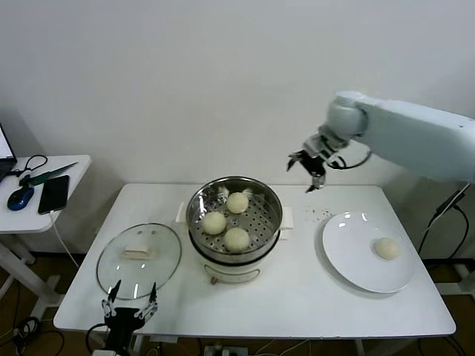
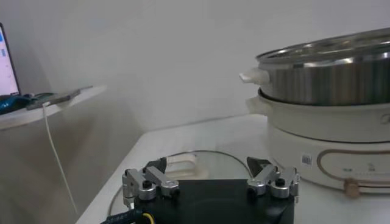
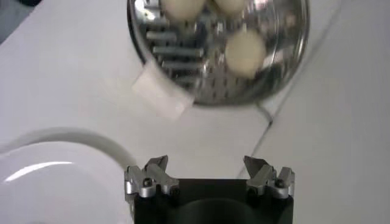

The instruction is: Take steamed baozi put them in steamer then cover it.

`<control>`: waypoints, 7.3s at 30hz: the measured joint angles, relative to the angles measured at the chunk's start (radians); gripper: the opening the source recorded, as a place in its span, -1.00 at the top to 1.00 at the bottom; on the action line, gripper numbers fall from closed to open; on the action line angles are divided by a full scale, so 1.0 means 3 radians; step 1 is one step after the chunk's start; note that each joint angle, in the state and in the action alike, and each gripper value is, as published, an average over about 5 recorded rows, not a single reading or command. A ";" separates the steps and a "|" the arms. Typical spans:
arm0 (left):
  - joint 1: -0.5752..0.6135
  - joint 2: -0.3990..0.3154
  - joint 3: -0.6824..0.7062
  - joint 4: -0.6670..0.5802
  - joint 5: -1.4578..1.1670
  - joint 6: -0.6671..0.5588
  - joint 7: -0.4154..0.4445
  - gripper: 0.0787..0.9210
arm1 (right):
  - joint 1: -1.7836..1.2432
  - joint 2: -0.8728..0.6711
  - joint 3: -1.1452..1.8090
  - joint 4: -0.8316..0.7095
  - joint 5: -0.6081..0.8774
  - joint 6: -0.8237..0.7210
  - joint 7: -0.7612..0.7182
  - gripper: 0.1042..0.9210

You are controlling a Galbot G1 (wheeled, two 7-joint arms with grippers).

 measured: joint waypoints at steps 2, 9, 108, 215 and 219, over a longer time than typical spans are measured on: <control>0.0007 -0.0012 0.0006 -0.0009 0.0003 0.0002 -0.0001 -0.77 | -0.0152 -0.0180 0.0107 -0.0025 -0.0038 -0.0093 0.0001 -0.76; 0.0024 -0.0044 0.0039 -0.0020 0.0046 0.0007 -0.0001 -0.77 | -0.0870 -0.0617 0.0686 -0.0191 -0.0353 -0.0253 -0.0068 -0.76; -0.0036 -0.0039 0.0277 0.0043 0.0109 -0.0016 0.0008 -0.77 | 0.0324 0.1447 -0.0824 -0.0412 0.1930 -0.1218 0.0368 -0.53; -0.0512 0.0310 -0.0290 0.0141 0.3788 0.0110 0.0026 -0.77 | -0.5651 0.0206 0.5786 0.1230 0.1038 -0.0063 0.2656 -0.76; -0.0620 0.0354 -0.0255 0.0308 0.4089 0.0088 0.0004 -0.77 | -0.5828 0.0286 0.5943 0.1251 0.0956 -0.0079 0.2665 -0.76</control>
